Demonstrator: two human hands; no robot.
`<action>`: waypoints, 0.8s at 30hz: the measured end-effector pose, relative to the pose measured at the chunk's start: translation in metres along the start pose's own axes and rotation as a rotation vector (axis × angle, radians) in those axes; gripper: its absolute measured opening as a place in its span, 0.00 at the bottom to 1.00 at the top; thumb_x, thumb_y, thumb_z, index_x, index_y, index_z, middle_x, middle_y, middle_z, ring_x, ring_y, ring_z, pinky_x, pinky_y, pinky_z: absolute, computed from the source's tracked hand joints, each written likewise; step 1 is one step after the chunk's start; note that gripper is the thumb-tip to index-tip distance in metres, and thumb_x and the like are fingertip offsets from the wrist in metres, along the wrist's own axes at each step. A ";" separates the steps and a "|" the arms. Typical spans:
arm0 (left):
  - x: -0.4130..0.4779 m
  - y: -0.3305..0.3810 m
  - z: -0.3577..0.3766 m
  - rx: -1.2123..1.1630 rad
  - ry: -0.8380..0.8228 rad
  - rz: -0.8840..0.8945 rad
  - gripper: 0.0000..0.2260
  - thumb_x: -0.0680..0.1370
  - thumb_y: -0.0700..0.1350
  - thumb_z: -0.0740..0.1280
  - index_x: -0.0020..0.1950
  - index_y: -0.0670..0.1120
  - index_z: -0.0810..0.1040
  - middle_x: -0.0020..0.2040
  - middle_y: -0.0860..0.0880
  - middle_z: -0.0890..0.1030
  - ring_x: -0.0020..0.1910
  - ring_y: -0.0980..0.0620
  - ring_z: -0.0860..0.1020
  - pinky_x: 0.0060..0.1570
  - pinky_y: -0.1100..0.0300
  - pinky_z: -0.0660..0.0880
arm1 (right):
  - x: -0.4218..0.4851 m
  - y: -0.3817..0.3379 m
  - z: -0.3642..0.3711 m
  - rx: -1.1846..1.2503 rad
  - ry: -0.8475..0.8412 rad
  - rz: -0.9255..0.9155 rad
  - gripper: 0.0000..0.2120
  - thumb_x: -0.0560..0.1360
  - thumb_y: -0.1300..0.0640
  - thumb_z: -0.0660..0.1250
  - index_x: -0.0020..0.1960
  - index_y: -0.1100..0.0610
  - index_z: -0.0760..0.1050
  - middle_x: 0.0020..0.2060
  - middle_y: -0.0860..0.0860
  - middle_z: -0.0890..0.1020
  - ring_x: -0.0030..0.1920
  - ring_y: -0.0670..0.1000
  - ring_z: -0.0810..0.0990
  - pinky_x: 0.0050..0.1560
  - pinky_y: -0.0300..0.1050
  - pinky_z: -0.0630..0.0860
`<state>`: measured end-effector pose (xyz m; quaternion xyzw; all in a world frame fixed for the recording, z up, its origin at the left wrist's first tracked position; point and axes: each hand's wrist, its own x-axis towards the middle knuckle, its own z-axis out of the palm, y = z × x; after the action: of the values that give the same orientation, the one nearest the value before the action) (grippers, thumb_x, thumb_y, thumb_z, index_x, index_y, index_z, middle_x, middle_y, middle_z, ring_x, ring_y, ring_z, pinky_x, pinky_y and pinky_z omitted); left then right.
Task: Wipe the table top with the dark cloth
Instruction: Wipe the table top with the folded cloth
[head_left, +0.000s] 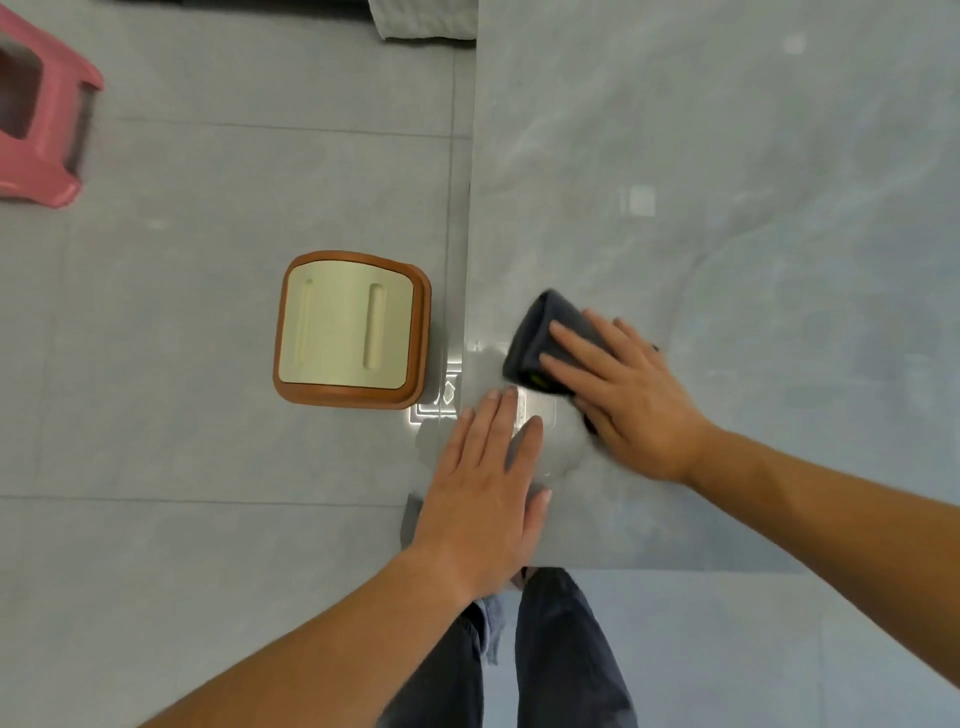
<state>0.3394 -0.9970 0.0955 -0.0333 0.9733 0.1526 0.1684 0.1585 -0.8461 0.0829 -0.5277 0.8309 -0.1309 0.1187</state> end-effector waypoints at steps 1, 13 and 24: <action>-0.003 0.002 0.002 -0.005 0.004 -0.004 0.30 0.83 0.59 0.47 0.81 0.45 0.52 0.81 0.39 0.44 0.80 0.43 0.39 0.78 0.43 0.49 | -0.007 0.005 -0.004 -0.016 -0.043 -0.062 0.23 0.82 0.53 0.56 0.77 0.51 0.67 0.78 0.51 0.62 0.79 0.61 0.56 0.76 0.63 0.56; -0.031 0.017 0.019 -0.055 0.049 -0.066 0.28 0.83 0.57 0.51 0.80 0.45 0.57 0.81 0.39 0.49 0.81 0.42 0.44 0.78 0.44 0.50 | 0.019 -0.023 0.011 0.031 0.045 0.039 0.23 0.82 0.54 0.55 0.76 0.52 0.67 0.78 0.52 0.63 0.79 0.63 0.55 0.76 0.65 0.54; -0.051 0.040 0.039 -0.008 0.065 -0.163 0.27 0.83 0.55 0.50 0.80 0.45 0.56 0.82 0.39 0.48 0.81 0.42 0.44 0.76 0.45 0.48 | 0.074 -0.033 0.017 0.017 0.020 -0.028 0.24 0.82 0.57 0.58 0.77 0.48 0.65 0.79 0.49 0.61 0.80 0.60 0.51 0.78 0.61 0.46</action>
<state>0.3954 -0.9466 0.0888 -0.1179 0.9717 0.1412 0.1484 0.1611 -0.9286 0.0734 -0.5370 0.8233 -0.1449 0.1128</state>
